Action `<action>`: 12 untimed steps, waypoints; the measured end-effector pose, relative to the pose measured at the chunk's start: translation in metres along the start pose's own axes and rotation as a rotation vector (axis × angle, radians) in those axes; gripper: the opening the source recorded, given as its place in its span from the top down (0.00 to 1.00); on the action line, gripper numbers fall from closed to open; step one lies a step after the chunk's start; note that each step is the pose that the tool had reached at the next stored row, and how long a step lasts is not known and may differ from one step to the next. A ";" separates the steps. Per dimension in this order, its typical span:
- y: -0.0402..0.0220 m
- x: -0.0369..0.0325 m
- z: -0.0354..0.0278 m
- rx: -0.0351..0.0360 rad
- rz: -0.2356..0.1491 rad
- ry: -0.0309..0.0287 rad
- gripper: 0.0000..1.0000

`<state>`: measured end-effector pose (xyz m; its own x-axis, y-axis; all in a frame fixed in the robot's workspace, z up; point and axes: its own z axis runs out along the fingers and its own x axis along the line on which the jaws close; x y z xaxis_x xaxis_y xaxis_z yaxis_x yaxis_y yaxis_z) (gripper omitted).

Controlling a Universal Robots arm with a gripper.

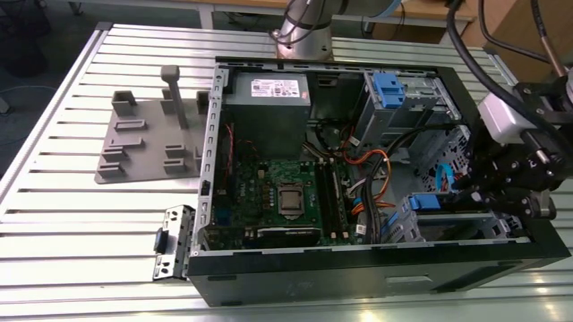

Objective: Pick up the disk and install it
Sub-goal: 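Insert the second disk wire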

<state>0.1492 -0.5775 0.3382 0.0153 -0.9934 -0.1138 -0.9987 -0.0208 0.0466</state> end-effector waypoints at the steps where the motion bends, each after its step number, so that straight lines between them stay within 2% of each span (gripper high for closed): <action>1: 0.0002 -0.0004 -0.0037 0.0000 0.000 -0.0001 0.77; 3: 0.0004 -0.0012 -0.0097 -0.0001 0.000 -0.0003 0.77; 6: 0.0001 -0.0016 -0.0104 -0.0014 0.000 -0.0008 0.77; 7: -0.0008 -0.0016 -0.0104 -0.0048 0.000 -0.0008 0.78; 8: -0.0024 -0.0015 -0.0102 -0.0102 0.001 -0.0010 0.85; 9: -0.0049 -0.0015 -0.0096 -0.0174 0.002 -0.0018 0.85; 10: -0.0078 -0.0014 -0.0092 -0.0251 0.003 -0.0023 0.90; 12: -0.0140 -0.0014 -0.0086 -0.0394 0.004 -0.0028 0.90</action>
<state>0.1636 -0.5767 0.3462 0.0107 -0.9932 -0.1163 -0.9961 -0.0208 0.0862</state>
